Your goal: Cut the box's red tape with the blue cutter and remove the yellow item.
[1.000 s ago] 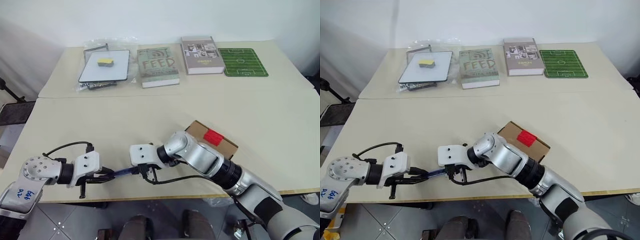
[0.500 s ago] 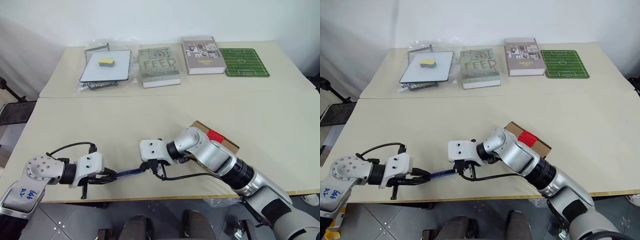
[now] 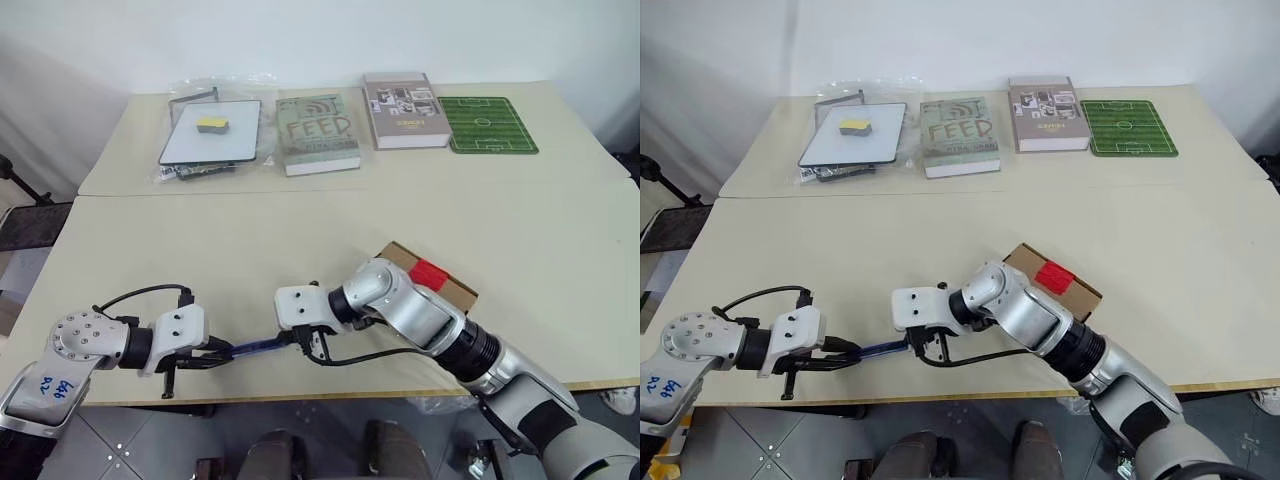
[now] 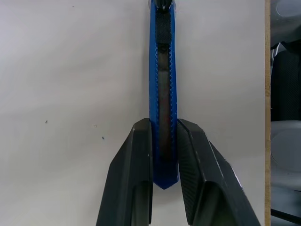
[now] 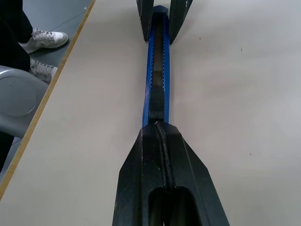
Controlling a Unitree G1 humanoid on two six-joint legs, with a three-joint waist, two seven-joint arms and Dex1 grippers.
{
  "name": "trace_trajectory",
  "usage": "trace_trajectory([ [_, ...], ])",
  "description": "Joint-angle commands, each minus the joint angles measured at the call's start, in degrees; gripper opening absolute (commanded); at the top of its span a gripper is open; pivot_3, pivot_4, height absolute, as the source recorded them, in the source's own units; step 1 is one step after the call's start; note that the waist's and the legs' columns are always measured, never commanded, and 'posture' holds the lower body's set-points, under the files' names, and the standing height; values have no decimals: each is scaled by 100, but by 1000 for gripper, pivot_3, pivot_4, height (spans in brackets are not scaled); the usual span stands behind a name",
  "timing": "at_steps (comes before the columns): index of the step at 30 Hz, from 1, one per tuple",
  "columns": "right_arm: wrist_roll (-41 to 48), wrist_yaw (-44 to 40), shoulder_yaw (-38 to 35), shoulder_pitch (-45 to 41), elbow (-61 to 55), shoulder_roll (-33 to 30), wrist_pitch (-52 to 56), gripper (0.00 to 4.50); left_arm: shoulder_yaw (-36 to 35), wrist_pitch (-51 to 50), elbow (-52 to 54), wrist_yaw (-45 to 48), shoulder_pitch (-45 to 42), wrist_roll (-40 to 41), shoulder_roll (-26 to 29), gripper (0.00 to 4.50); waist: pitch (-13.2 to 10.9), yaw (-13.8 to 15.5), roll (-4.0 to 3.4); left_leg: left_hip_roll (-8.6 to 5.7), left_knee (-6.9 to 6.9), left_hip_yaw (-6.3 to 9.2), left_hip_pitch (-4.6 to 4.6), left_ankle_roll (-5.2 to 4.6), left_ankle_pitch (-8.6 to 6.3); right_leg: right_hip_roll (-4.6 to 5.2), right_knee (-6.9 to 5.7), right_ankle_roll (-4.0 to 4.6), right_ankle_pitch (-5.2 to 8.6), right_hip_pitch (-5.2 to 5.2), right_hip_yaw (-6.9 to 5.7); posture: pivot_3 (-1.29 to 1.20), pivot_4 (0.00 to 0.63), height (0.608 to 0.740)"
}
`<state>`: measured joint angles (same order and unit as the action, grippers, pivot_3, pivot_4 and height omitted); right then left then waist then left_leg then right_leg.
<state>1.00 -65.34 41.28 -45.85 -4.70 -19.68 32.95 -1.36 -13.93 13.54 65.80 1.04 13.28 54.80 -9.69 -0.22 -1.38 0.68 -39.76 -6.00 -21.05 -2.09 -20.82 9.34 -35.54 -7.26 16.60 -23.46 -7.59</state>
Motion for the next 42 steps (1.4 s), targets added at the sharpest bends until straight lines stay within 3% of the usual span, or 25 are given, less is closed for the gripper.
trace_trajectory([
  [1,-74,44,64,1,105,174,-83,21,627,-215,-68,123,282,-214,-64,449,1,-3,-1,0,0,0,1,0,0,0,0,0,0,0,0,0,150,740],
  [16,-136,118,20,-155,732,841,-217,21,629,-225,-77,99,257,-208,-106,449,5,-6,-8,1,1,1,2,0,0,0,-1,0,0,1,0,0,150,740],
  [35,-71,98,-219,-44,696,775,-142,21,764,-248,-222,-39,-46,-335,-442,449,8,29,-13,-12,1,16,2,-2,2,9,0,0,0,11,2,0,150,740],
  [38,44,270,-660,-103,551,674,85,21,702,-126,-288,-106,-99,-360,-555,449,10,41,-17,-17,1,18,1,-4,5,13,0,-1,-1,13,3,0,150,740],
  [42,737,221,-1790,-192,-266,157,1130,21,444,477,-418,-402,-54,-409,-849,449,10,93,-16,-22,-5,28,-13,-5,6,18,9,-6,-5,13,4,0,150,740],
])
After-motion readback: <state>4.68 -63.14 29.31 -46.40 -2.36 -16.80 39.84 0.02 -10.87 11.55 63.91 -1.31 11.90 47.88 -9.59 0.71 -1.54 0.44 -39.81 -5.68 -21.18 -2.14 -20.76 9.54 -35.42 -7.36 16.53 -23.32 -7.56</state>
